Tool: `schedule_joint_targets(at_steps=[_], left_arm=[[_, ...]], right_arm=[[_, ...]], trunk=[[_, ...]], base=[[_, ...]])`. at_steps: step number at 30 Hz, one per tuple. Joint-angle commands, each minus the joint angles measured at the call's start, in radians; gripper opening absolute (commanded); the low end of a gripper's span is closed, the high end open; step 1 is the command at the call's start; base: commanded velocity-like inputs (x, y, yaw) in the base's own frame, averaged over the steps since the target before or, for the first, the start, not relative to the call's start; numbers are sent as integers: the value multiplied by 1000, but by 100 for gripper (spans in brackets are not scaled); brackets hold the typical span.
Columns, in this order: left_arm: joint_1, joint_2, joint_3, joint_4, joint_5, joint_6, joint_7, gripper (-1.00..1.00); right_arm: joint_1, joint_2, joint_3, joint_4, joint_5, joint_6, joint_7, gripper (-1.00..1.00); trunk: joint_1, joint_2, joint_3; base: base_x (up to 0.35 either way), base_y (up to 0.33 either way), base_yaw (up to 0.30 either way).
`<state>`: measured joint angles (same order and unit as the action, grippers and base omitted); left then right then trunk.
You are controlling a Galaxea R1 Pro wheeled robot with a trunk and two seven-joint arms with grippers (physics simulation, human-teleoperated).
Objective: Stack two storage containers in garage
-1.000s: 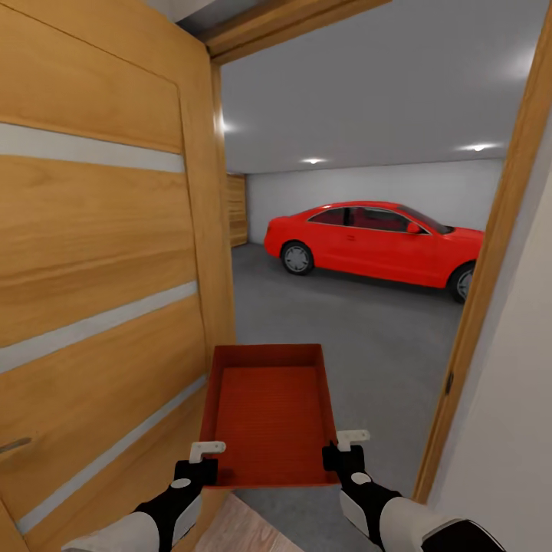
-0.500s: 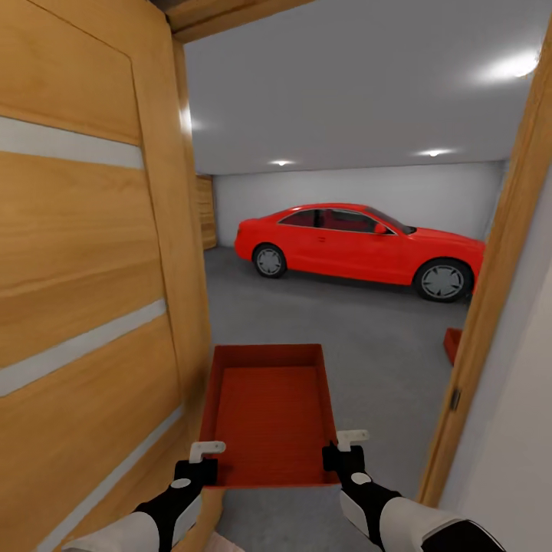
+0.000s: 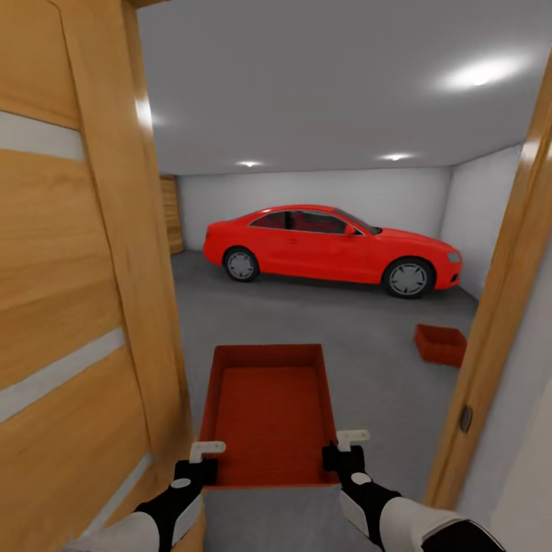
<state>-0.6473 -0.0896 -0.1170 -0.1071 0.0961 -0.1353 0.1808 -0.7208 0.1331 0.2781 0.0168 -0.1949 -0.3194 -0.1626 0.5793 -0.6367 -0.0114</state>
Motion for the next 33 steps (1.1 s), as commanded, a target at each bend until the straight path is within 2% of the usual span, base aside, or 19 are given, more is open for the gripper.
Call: schedule_joint_targets(at_steps=[1, 21, 27, 33], left_arm=[[0, -4, -7, 1, 10, -1, 7, -100], [0, -5, -7, 1, 10, -6, 7, -100], [0, -6, -6, 1, 11, -9, 9, -100], [0, -6, -6, 1, 14, -10, 10, -100]], right_arm=[[-2, 8, -53, -3, 6, -1, -1, -100], [-1, 8, -53, -3, 6, -1, -1, -100], [-2, 8, -53, -3, 6, -1, -1, -100], [-2, 8, -53, -3, 6, -1, -1, -100]], trunk=[[1, -1, -1], [1, -1, 9], [1, -1, 10], [1, -1, 10]], base=[[310, 188, -266], [309, 184, -266], [54, 23, -256], [1, 0, -15]])
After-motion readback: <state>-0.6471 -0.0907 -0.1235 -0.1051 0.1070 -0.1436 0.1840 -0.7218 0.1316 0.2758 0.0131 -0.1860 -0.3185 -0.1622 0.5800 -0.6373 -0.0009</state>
